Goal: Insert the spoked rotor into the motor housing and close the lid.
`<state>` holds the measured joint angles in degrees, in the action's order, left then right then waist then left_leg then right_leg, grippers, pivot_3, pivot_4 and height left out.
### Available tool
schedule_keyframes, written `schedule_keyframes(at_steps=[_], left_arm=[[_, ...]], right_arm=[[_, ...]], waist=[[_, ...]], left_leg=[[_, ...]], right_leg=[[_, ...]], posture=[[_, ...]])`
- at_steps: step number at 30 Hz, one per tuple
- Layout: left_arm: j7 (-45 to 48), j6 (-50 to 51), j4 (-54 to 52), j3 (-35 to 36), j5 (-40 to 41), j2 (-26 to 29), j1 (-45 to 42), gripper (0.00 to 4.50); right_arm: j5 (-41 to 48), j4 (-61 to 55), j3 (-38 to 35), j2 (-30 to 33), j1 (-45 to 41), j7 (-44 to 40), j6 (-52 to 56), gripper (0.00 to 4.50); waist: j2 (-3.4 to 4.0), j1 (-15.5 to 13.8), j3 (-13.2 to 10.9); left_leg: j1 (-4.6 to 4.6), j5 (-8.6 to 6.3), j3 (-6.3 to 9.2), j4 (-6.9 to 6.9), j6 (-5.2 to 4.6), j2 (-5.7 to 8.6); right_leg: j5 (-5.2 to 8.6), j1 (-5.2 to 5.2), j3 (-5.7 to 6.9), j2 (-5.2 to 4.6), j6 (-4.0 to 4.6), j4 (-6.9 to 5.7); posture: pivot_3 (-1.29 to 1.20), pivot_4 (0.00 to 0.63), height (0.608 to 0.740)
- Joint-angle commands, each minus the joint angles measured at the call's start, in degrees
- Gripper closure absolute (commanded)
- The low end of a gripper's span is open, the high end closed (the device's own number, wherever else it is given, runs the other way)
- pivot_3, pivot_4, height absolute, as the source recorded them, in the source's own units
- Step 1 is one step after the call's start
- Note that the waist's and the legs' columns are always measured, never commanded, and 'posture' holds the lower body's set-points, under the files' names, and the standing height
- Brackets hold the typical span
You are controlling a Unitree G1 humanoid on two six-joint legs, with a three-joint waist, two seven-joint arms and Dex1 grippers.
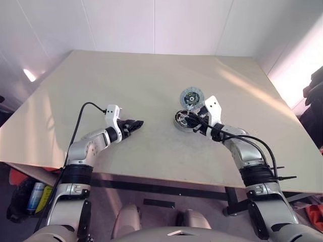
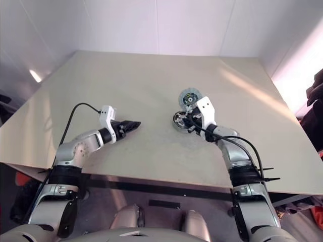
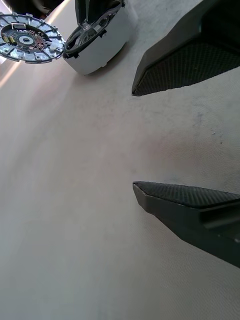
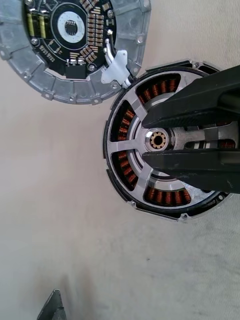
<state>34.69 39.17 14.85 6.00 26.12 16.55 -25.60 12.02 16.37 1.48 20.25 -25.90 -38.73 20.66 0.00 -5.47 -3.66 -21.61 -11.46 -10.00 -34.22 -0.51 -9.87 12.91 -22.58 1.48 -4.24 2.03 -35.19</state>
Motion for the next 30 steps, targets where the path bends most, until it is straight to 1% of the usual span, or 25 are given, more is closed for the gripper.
schedule_keyframes(at_steps=[1,3,4,7,12,23,26,30], left_arm=[[0.2,-0.5,-1.8,0.1,0.0,0.4,-0.7,1.62],[0.2,-0.6,-1.7,0.1,0.0,0.3,-0.8,1.62],[0.2,-0.6,-1.7,0.1,0.0,0.3,-0.9,1.62],[0.3,-0.6,-1.6,0.1,0.0,0.4,-0.9,1.62],[0.3,-0.7,-1.5,0.1,0.1,0.2,-1.1,1.62],[0.4,-0.8,-1.3,0.2,0.3,-0.1,-1.4,1.62],[0.4,-1.0,-0.9,0.3,0.2,-0.2,-1.6,1.62],[0.5,-1.2,-0.8,0.4,0.1,-0.2,-1.5,1.62]], right_arm=[[4.2,-7.1,-1.3,0.2,-1.0,-2.3,3.7,4.23],[-0.2,-8.0,2.6,2.7,0.8,-4.2,0.6,4.23],[-2.9,-6.9,3.7,3.2,0.7,-2.4,-0.7,4.23],[-2.7,-6.9,3.9,3.9,0.6,-3.3,-0.4,4.23],[-4.9,-7.6,6.6,5.7,2.6,-5.7,-4.0,4.23],[-4.7,-5.9,6.0,5.9,1.7,-6.7,-4.8,4.23],[-4.5,-5.9,5.7,5.8,1.5,-7.0,-4.9,3.18],[-6.7,-4.9,6.1,5.7,1.3,-5.2,-6.8,1.80]], waist=[[0.00,0.0,0.0],[0.00,0.0,0.0],[0.00,-0.1,0.0],[0.00,0.0,0.0],[0.00,-0.1,0.0],[0.00,0.0,0.0],[0.00,0.0,0.0],[0.00,0.0,0.0]], left_leg=[[0.00,0.00,0.00,0.00,0.00,0.00],[-0.01,0.00,0.00,0.00,0.00,0.00],[0.00,0.01,0.00,0.00,0.01,0.01],[0.00,0.07,0.00,0.00,0.12,0.02],[0.18,0.07,0.01,0.00,0.13,0.01],[0.18,0.06,0.01,0.00,0.11,0.01],[0.18,0.05,0.01,0.00,0.10,0.00],[0.18,0.03,0.01,0.00,0.05,0.00]], right_leg=[[0.00,0.00,0.00,0.00,0.00,0.00],[0.00,-0.01,0.00,0.00,0.00,0.00],[0.00,0.01,0.00,0.00,0.00,0.00],[0.00,0.01,0.00,0.00,0.00,0.00],[0.00,0.22,0.00,-0.01,0.00,0.03],[0.00,0.21,0.00,0.00,0.00,0.02],[0.00,0.21,0.00,0.00,0.00,0.03],[0.00,0.20,0.00,0.00,0.00,0.02]], posture=[[0.00,0.000,0.740],[0.00,0.000,0.740],[0.00,0.000,0.740],[0.00,0.000,0.740],[0.00,0.000,0.740],[0.00,0.000,0.740],[0.00,0.000,0.740],[0.00,0.000,0.740]])
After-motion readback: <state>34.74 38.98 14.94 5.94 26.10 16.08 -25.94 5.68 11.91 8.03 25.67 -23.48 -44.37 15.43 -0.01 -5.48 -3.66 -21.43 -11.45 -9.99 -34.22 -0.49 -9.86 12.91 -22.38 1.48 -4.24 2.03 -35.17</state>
